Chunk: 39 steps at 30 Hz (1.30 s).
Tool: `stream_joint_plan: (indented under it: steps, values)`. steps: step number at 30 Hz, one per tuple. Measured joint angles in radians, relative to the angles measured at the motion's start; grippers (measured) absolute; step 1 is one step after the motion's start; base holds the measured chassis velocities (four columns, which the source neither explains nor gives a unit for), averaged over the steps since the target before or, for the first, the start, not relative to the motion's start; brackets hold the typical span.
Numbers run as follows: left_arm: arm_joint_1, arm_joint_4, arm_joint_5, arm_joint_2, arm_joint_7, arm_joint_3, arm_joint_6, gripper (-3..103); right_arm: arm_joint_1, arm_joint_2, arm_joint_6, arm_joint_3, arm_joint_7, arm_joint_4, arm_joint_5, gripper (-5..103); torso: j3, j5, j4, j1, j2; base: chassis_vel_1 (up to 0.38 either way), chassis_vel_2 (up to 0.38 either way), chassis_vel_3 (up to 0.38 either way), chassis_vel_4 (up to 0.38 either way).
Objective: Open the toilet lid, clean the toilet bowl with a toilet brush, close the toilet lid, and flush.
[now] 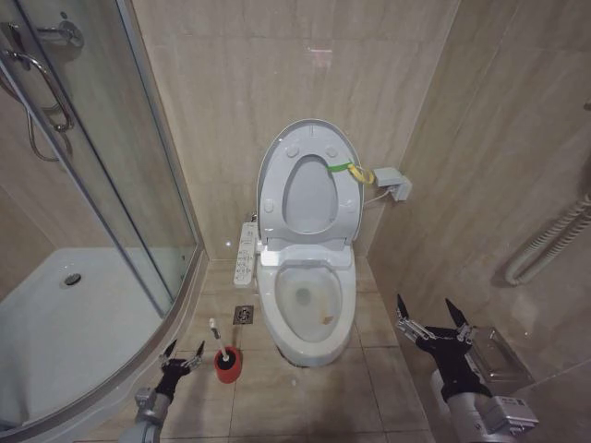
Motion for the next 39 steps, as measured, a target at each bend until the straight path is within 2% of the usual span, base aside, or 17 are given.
stream_joint_plan:
  steps: [1, 3, 4, 6, 10, 18, 39]
  values:
    - [0.041, -0.065, 0.015, -0.012, -0.002, 0.003, 0.028, 101, 0.000, 0.000, 0.000, 0.000, 0.000, 0.000, 0.000, 100, 0.000, -0.0005, -0.0008, 0.000, 0.000, 0.000, 0.000, 0.000, 0.000]
    - [0.063, -0.090, 0.016, -0.017, -0.007, 0.003, 0.040, 101, 0.000, 0.000, 0.000, 0.000, 0.000, 0.000, 0.000, 100, 0.000, -0.0011, -0.0004, 0.000, 0.000, 0.000, 0.000, 0.000, 0.000]
    - [0.086, -0.116, 0.016, -0.024, -0.013, 0.004, 0.052, 101, 0.000, 0.000, 0.000, 0.000, 0.000, 0.000, 0.000, 100, 0.000, -0.0013, 0.0009, 0.000, 0.000, 0.000, 0.000, 0.000, 0.000]
    - [0.113, -0.145, 0.024, -0.036, -0.020, 0.004, 0.059, 98, 0.000, 0.000, 0.000, 0.000, 0.000, 0.000, 0.000, 100, 0.000, -0.0005, 0.0007, 0.000, 0.000, 0.000, 0.000, 0.000, 0.000]
    - [0.118, -0.143, 0.039, -0.040, -0.026, 0.000, 0.055, 98, 0.000, 0.000, 0.000, 0.000, 0.000, 0.000, 0.000, 100, 0.000, -0.0006, -0.0003, 0.000, 0.000, 0.000, 0.000, 0.000, 0.000]
    - [0.110, -0.141, 0.053, -0.030, -0.048, -0.005, 0.051, 99, 0.000, 0.000, 0.000, 0.000, 0.000, 0.000, 0.000, 100, 0.000, -0.0008, 0.0003, 0.000, 0.000, 0.000, 0.000, 0.000, 0.000]
    - [-0.033, -0.021, 0.058, -0.002, -0.015, 0.038, 0.018, 98, 0.000, 0.000, 0.000, 0.000, 0.000, 0.000, 0.000, 100, 0.000, -0.0008, 0.0002, 0.000, 0.000, 0.000, 0.000, 0.000, 0.000]
